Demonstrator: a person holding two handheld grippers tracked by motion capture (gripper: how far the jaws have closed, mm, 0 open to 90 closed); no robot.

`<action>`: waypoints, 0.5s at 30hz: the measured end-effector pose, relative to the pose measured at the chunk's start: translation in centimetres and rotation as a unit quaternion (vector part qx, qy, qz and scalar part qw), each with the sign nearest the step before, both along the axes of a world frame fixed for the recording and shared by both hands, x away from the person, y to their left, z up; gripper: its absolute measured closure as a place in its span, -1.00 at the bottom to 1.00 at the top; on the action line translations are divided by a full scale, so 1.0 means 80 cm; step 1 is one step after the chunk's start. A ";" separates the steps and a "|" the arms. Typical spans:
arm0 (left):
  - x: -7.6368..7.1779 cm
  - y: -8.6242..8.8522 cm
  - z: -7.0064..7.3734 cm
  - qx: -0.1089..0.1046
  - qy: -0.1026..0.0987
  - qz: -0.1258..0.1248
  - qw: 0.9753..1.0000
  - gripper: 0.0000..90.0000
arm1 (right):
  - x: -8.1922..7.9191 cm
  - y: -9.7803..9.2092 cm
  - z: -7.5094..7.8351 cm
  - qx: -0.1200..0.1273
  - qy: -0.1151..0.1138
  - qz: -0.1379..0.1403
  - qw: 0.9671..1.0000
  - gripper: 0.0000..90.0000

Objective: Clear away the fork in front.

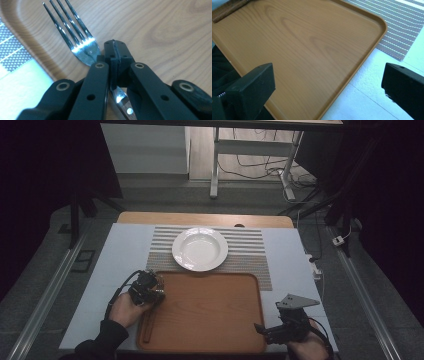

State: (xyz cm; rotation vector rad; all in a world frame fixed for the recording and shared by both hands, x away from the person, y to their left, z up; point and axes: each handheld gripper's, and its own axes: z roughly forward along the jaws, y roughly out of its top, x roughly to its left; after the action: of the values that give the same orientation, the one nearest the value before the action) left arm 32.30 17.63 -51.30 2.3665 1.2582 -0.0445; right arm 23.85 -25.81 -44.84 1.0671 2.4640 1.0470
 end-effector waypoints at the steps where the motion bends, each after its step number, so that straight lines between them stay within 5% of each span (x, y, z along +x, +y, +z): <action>1: 0.000 0.001 0.000 -0.002 0.001 0.000 1.000 0.94 | 0.000 0.000 0.000 0.000 0.000 0.000 1.000 -1.00; 15: -0.020 0.017 0.030 -0.058 -0.037 -0.005 0.998 0.37 | 0.000 0.000 0.000 0.000 0.001 0.000 1.000 -1.00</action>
State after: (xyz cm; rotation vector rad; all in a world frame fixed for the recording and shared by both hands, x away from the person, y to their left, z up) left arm 30.70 18.99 -48.89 2.2544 1.1775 -0.0324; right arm 23.87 -25.80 -44.84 1.0682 2.4648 1.0460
